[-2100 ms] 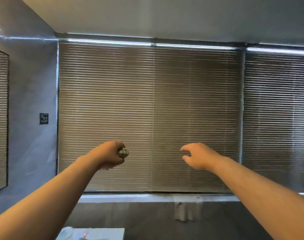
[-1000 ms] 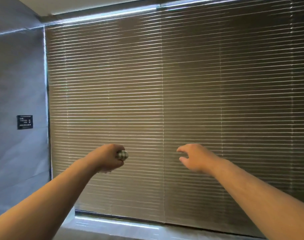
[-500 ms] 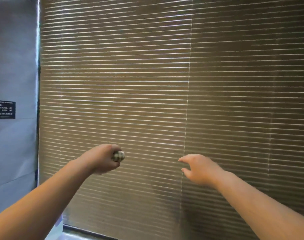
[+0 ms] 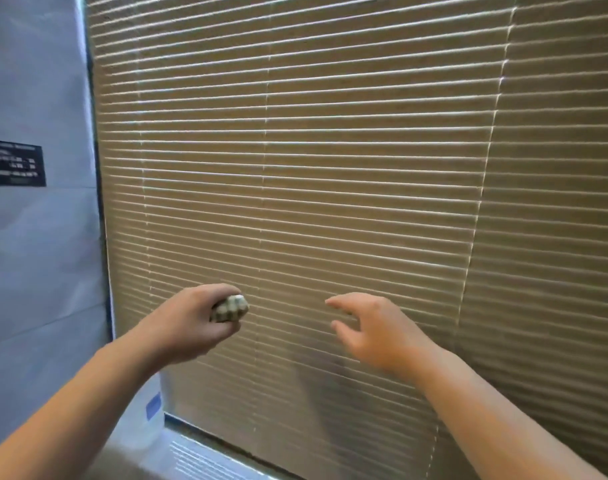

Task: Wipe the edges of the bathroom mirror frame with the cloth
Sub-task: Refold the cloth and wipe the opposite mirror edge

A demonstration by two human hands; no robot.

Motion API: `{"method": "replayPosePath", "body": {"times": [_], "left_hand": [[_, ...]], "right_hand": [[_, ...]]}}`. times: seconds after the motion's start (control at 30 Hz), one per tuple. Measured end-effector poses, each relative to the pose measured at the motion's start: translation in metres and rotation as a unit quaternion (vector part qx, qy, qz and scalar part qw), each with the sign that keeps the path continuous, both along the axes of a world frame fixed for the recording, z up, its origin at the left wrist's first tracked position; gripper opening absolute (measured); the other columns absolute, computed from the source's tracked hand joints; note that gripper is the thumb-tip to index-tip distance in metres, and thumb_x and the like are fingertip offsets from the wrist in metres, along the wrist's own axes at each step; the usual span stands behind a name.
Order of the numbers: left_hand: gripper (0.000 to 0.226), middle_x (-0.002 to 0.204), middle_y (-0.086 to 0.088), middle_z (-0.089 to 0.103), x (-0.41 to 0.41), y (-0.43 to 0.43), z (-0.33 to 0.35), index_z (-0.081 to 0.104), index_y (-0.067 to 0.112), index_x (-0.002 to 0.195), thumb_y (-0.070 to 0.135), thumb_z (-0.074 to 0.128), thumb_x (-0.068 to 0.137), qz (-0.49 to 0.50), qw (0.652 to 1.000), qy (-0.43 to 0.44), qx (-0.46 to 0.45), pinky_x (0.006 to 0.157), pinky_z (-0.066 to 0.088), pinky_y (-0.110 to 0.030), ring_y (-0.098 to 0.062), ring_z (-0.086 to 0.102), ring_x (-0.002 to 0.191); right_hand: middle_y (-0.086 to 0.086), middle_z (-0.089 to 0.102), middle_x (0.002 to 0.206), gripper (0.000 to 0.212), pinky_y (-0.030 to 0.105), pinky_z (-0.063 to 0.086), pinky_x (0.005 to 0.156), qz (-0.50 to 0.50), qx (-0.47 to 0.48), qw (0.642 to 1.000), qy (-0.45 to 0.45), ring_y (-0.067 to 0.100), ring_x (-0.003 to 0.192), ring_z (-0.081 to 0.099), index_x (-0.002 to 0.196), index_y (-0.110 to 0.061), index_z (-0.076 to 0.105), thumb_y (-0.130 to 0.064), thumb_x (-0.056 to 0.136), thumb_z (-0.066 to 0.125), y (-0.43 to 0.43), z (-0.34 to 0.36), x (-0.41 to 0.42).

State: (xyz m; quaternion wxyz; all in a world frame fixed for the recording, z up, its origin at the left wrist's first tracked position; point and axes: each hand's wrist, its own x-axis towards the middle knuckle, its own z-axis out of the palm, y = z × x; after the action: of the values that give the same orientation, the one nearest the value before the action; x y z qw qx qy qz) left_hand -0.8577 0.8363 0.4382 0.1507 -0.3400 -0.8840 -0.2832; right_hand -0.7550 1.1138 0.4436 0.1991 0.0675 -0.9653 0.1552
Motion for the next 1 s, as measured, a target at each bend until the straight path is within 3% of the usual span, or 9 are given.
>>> {"method": "replayPosePath", "body": {"times": [0.17, 0.3, 0.43, 0.5, 0.6, 0.7, 0.8, 0.87, 1.0], "left_hand": [[0.006, 0.077, 0.0, 0.063, 0.002, -0.002, -0.041, 0.057, 0.026, 0.088, 0.027, 0.058, 0.094, -0.004, 0.989, -0.074, 0.125, 0.062, 0.051, -0.03, -0.013, 0.059, 0.062], [0.052, 0.078, 0.0, 0.059, -0.004, 0.003, -0.062, 0.059, 0.024, 0.091, 0.072, 0.042, 0.085, 0.04, 0.975, -0.048, 0.213, 0.056, 0.042, -0.006, -0.013, 0.059, 0.066], [0.057, 0.096, 0.005, 0.061, -0.013, 0.009, -0.096, 0.062, 0.054, 0.104, 0.091, 0.044, 0.066, 0.13, 0.936, -0.107, 0.309, 0.059, 0.053, -0.038, -0.031, 0.062, 0.073], [0.057, 0.098, -0.005, 0.067, -0.018, 0.016, -0.113, 0.066, 0.047, 0.11, 0.085, 0.054, 0.068, 0.153, 0.904, -0.142, 0.373, 0.069, 0.055, -0.048, -0.029, 0.068, 0.077], [0.02, 0.09, -0.009, 0.075, -0.023, 0.028, -0.119, 0.076, 0.033, 0.09, 0.041, 0.058, 0.091, 0.214, 0.84, -0.164, 0.472, 0.074, 0.056, -0.033, -0.019, 0.07, 0.082], [0.036, 0.084, -0.008, 0.075, -0.029, 0.029, -0.124, 0.077, 0.027, 0.081, 0.015, 0.048, 0.099, 0.282, 0.796, -0.166, 0.509, 0.071, 0.056, -0.031, -0.017, 0.07, 0.077], [0.024, 0.08, -0.01, 0.075, -0.029, 0.02, -0.124, 0.074, 0.017, 0.085, 0.011, 0.054, 0.096, 0.343, 0.762, -0.144, 0.531, 0.056, 0.054, -0.026, -0.019, 0.069, 0.067], [0.022, 0.082, -0.012, 0.075, -0.03, 0.011, -0.129, 0.074, 0.02, 0.085, 0.011, 0.057, 0.096, 0.374, 0.748, -0.13, 0.533, 0.065, 0.05, -0.038, -0.026, 0.068, 0.072], [0.018, 0.086, -0.013, 0.074, -0.026, -0.003, -0.134, 0.072, 0.019, 0.087, 0.019, 0.055, 0.094, 0.354, 0.7, -0.131, 0.606, 0.065, 0.055, -0.036, -0.024, 0.07, 0.075]], "right_hand": [[-0.018, 0.061, 0.125, 0.035, 0.026, 0.047, 0.102, 0.058, -0.08, 0.995, 0.014, 0.0, 0.114, 0.056, 0.132, -0.029, 0.06, -0.036, 0.097, 0.055, -0.013, -0.034, -0.048], [-0.027, 0.064, 0.1, 0.025, 0.022, 0.051, 0.09, 0.118, -0.173, 0.978, 0.01, -0.005, 0.096, 0.06, 0.117, -0.03, 0.069, -0.032, 0.095, 0.06, -0.03, -0.062, -0.092], [-0.024, 0.067, 0.095, 0.016, 0.014, 0.049, 0.08, 0.191, -0.241, 0.951, -0.019, -0.005, 0.093, 0.06, 0.106, -0.03, 0.072, -0.028, 0.093, 0.063, -0.052, -0.092, -0.13], [-0.02, 0.069, 0.09, 0.012, 0.01, 0.046, 0.075, 0.22, -0.267, 0.937, -0.042, -0.003, 0.091, 0.061, 0.097, -0.026, 0.075, -0.021, 0.091, 0.065, -0.061, -0.107, -0.147], [-0.018, 0.07, 0.083, 0.013, 0.012, 0.045, 0.07, 0.259, -0.315, 0.909, -0.083, 0.003, 0.083, 0.064, 0.083, -0.028, 0.075, -0.02, 0.088, 0.067, -0.074, -0.127, -0.168], [-0.018, 0.07, 0.084, 0.019, 0.022, 0.051, 0.072, 0.314, -0.347, 0.876, -0.114, 0.008, 0.079, 0.066, 0.082, -0.031, 0.074, -0.043, 0.08, 0.06, -0.091, -0.135, -0.178], [-0.016, 0.07, 0.088, 0.03, 0.027, 0.052, 0.074, 0.341, -0.371, 0.85, -0.153, 0.011, 0.079, 0.065, 0.089, -0.037, 0.073, -0.054, 0.069, 0.059, -0.108, -0.141, -0.185], [-0.014, 0.069, 0.089, 0.032, 0.03, 0.053, 0.074, 0.36, -0.363, 0.841, -0.178, 0.013, 0.078, 0.063, 0.096, -0.043, 0.07, -0.052, 0.067, 0.063, -0.119, -0.146, -0.192], [-0.009, 0.07, 0.079, 0.012, 0.035, 0.053, 0.07, 0.368, -0.373, 0.829, -0.197, 0.011, 0.069, 0.062, 0.091, -0.032, 0.071, -0.024, 0.082, 0.069, -0.136, -0.15, -0.2]]}}
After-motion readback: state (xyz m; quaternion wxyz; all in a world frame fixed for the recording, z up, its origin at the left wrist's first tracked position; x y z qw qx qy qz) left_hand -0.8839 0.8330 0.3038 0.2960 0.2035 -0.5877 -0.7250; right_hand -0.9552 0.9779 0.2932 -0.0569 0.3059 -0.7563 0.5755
